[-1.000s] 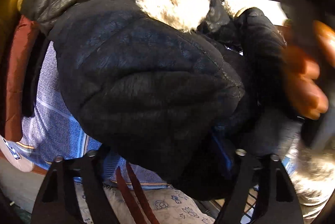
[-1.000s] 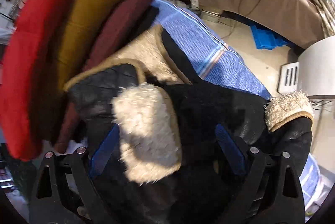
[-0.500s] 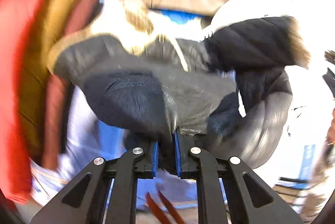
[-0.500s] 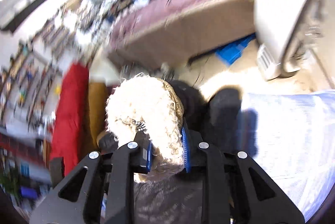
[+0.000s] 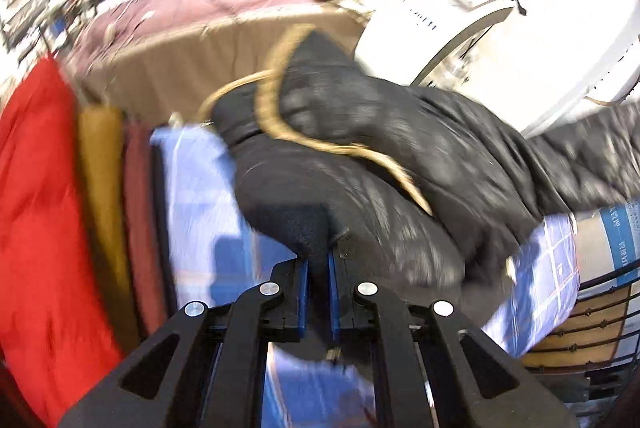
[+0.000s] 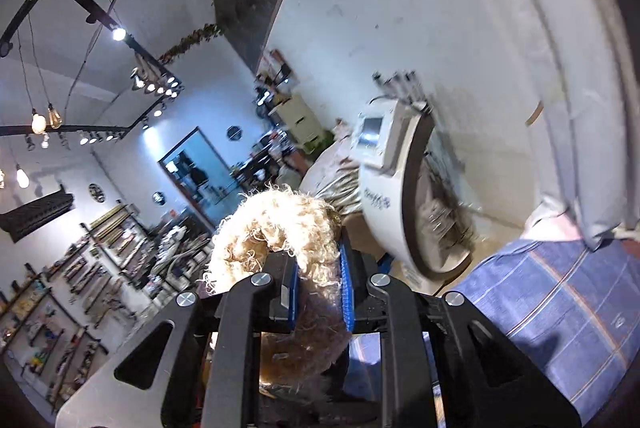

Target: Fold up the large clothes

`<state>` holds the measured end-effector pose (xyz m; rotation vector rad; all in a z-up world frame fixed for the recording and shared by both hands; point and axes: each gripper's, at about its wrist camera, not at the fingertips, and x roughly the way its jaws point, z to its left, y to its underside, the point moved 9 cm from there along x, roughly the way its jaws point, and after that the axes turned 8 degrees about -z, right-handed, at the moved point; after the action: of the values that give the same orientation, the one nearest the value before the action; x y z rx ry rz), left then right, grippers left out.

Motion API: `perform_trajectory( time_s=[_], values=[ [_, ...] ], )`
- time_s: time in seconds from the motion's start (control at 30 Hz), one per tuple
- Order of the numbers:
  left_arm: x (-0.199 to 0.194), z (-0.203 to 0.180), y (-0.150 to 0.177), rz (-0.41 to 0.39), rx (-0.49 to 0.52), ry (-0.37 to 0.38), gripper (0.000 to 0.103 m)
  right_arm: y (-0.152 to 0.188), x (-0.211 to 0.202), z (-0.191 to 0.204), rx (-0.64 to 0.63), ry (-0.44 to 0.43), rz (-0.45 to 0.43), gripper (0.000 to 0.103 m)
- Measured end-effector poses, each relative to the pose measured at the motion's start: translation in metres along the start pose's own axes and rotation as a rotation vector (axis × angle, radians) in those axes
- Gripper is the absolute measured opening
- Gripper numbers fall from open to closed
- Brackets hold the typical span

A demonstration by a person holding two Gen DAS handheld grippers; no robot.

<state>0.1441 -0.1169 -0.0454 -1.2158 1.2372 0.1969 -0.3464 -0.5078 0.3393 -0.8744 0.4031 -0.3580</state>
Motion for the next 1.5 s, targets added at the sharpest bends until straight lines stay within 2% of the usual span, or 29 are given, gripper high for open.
perform_trajectory(
  time_s=[0.07,0.1,0.13,0.17,0.2,0.23,0.27,0.33,0.4,0.47,0.53,0.6,0.7,0.73,0.8,0.83,0.93,1.0,1.07,1.17,1.2,1.23,1.3,1.37,1.4,1.47,1.5],
  values=[
    [0.034,-0.003,-0.022,-0.024,0.025,-0.052,0.015,-0.004,0.004,-0.03,0.0,0.045,0.029,0.02],
    [0.057,-0.002,-0.027,-0.014,0.038,-0.101,0.023,-0.001,0.008,-0.052,-0.03,0.149,0.028,0.027],
    [0.072,0.003,-0.026,-0.001,0.05,-0.134,0.031,0.014,0.015,-0.076,-0.057,0.25,0.045,0.043],
    [0.084,0.004,-0.022,0.017,0.062,-0.165,0.04,0.031,0.029,-0.1,-0.076,0.309,0.077,0.058],
    [0.091,0.003,-0.016,0.03,0.063,-0.156,0.066,0.049,0.036,-0.127,-0.08,0.378,0.111,0.081],
    [0.095,0.004,-0.009,0.04,0.065,-0.146,0.09,0.074,0.04,-0.15,-0.054,0.437,0.12,0.086],
    [0.096,0.009,0.003,0.036,0.068,-0.154,0.091,0.105,0.042,-0.172,-0.004,0.463,0.128,0.086],
    [0.094,0.023,0.029,0.038,0.07,-0.174,0.092,0.159,0.042,-0.206,0.051,0.494,0.21,0.086],
    [0.098,0.038,0.07,0.117,0.057,-0.192,0.092,0.223,0.042,-0.229,0.107,0.508,0.312,0.086],
    [0.097,0.047,0.106,0.181,0.022,-0.177,0.092,0.293,0.047,-0.241,0.145,0.502,0.431,0.086],
    [0.091,0.057,0.145,0.238,0.009,-0.198,0.092,0.37,0.058,-0.234,0.122,0.497,0.577,0.086],
    [0.085,0.067,0.168,0.258,0.012,-0.233,0.092,0.441,0.07,-0.215,0.05,0.467,0.711,0.086],
    [0.074,0.078,0.198,0.267,0.025,-0.278,0.092,0.545,0.089,-0.176,-0.051,0.331,0.919,0.086],
    [0.068,0.08,0.207,0.269,0.026,-0.283,0.092,0.572,0.092,-0.17,-0.102,0.318,0.97,0.086],
    [0.057,0.085,0.217,0.266,0.016,-0.293,0.092,0.614,0.094,-0.177,-0.203,0.4,1.037,0.086],
    [0.051,0.086,0.219,0.261,0.005,-0.297,0.092,0.628,0.092,-0.186,-0.163,0.436,1.057,0.086],
    [0.036,0.095,0.228,0.24,-0.039,-0.317,0.093,0.628,0.077,-0.2,0.112,0.489,0.983,0.086],
    [0.035,0.1,0.232,0.244,-0.058,-0.329,0.093,0.624,0.063,-0.21,0.214,0.525,0.949,0.086],
    [0.037,0.1,0.238,0.258,-0.058,-0.324,0.093,0.627,0.047,-0.218,0.281,0.558,0.961,0.086],
    [0.046,0.094,0.24,0.273,-0.039,-0.317,0.093,0.643,0.032,-0.215,0.431,0.528,1.001,0.086],
    [0.048,0.09,0.239,0.276,-0.034,-0.311,0.093,0.648,0.03,-0.213,0.45,0.527,1.008,0.073],
    [0.049,0.087,0.237,0.277,-0.028,-0.306,0.093,0.651,0.031,-0.206,0.468,0.509,1.002,0.04],
    [0.047,0.077,0.227,0.251,-0.003,-0.292,0.093,0.65,0.043,-0.183,0.455,0.46,1.004,0.031],
    [0.042,0.072,0.22,0.227,0.021,-0.295,0.093,0.634,0.064,-0.139,0.349,0.358,1.017,0.021],
    [0.039,0.071,0.217,0.215,0.031,-0.301,0.093,0.624,0.078,-0.106,0.33,0.245,1.025,0.001],
    [0.031,0.074,0.213,0.19,0.034,-0.319,0.093,0.599,0.103,-0.03,0.346,-0.003,1.027,0.001],
    [0.024,0.077,0.212,0.174,0.026,-0.329,0.093,0.585,0.117,0.011,0.282,-0.102,1.024,0.001]
  ],
)
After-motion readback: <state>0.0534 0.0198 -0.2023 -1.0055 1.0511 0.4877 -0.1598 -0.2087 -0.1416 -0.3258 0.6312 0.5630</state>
